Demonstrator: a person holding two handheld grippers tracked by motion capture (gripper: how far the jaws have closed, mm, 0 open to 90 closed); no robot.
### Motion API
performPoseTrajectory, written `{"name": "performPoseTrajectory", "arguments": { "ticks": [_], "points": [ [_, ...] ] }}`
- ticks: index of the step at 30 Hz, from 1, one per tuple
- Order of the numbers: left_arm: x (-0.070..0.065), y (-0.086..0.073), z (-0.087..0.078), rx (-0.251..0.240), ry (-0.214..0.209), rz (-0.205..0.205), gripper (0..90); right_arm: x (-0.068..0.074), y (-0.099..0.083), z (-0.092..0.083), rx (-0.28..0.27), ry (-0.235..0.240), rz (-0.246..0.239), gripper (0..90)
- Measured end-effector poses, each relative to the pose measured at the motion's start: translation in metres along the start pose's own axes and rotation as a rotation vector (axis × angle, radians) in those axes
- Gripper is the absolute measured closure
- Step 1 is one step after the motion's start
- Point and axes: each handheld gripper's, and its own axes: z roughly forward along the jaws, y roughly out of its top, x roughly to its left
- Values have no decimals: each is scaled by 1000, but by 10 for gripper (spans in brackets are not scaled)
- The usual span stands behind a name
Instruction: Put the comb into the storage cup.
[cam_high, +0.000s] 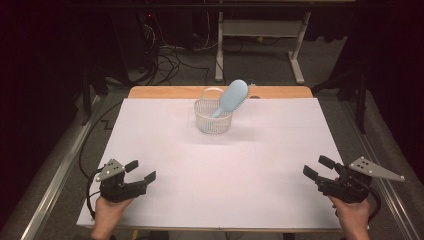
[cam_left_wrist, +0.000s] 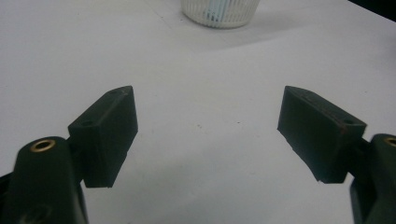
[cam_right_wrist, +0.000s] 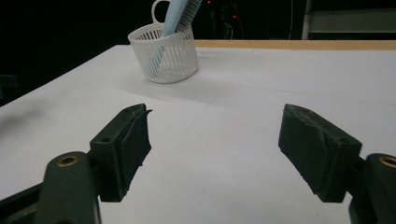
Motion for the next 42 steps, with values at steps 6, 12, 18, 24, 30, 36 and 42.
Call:
{"name": "performPoseTrajectory", "arguments": {
  "ticks": [6, 12, 18, 24, 30, 36, 42],
  "points": [
    [0, 0, 0, 0, 0, -2, 194, 0, -3, 0, 4, -7, -2, 248],
    [0, 0, 0, -3, 0, -5, 194, -1, -7, 1, 13, -15, -5, 246],
    [0, 0, 0, -2, -1, -4, 194, -2, -12, 2, 19, -15, 0, 244],
    [0, 0, 0, -3, -2, -5, 194, -3, -15, 3, 21, -20, 7, 242],
    [0, 0, 0, -5, -2, -5, 194, -5, -19, 5, 21, -26, 13, 239],
    [0, 0, 0, -6, -3, -6, 194, -7, -23, 5, 24, -34, 20, 233],
    [0, 0, 0, -10, -6, -12, 194, -10, -29, 6, 33, -42, 30, 230]
  ]
}}
